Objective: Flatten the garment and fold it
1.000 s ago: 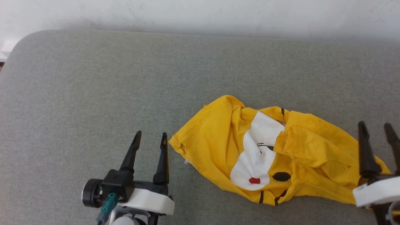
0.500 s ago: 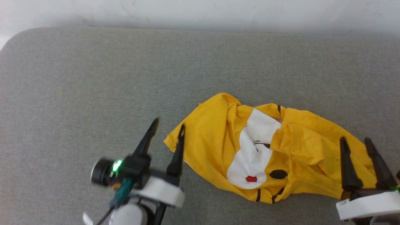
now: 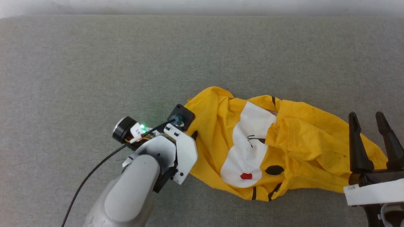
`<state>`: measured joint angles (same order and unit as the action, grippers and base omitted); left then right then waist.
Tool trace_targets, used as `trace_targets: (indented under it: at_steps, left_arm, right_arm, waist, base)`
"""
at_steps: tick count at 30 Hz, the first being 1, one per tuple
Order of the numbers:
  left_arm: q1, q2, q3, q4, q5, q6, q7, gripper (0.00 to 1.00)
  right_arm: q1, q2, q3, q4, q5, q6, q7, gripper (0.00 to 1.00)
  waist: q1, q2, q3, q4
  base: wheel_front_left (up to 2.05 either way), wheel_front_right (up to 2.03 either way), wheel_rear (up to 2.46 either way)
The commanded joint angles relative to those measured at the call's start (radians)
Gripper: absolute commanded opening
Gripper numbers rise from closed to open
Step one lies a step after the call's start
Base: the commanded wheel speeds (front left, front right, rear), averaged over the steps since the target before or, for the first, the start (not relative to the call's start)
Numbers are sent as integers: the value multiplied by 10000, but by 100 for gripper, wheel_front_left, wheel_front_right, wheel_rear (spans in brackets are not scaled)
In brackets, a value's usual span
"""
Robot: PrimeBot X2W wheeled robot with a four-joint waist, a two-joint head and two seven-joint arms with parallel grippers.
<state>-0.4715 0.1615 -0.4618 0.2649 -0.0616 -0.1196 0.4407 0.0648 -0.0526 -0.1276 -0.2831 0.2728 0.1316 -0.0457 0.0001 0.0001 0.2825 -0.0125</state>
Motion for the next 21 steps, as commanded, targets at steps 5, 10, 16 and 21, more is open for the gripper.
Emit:
trace_targets:
  at_steps: [5, 10, 16, 21]
  left_arm:
    - [-259, 248, -707, 1029, -821, -98, 1747, 15]
    - [-906, 735, -1786, 353, -1828, -107, 1576, 0]
    - [-3099, 1402, -1431, -853, -1750, -109, 17, 0]
    - [-5085, 2062, -889, -1112, -1561, -110, -405, 0]
  right_arm:
    - [-223, 24, -17, -263, 167, -9, 65, 100]
    - [-298, 24, -156, -290, 279, -9, 22, 100]
    - [-556, 24, -159, -392, 407, -9, 0, 100]
    - [-855, 24, 20, -359, 515, -9, -104, 100]
  waist:
    - [-1, -1, 428, -401]
    - [-1, -1, 651, -456]
    - [-1, -1, 1008, -542]
    - [-1, -1, 1489, -812]
  base:
    - [0, 0, 0]
    - [0, 0, 0]
    - [0, 0, 0]
    - [0, 0, 0]
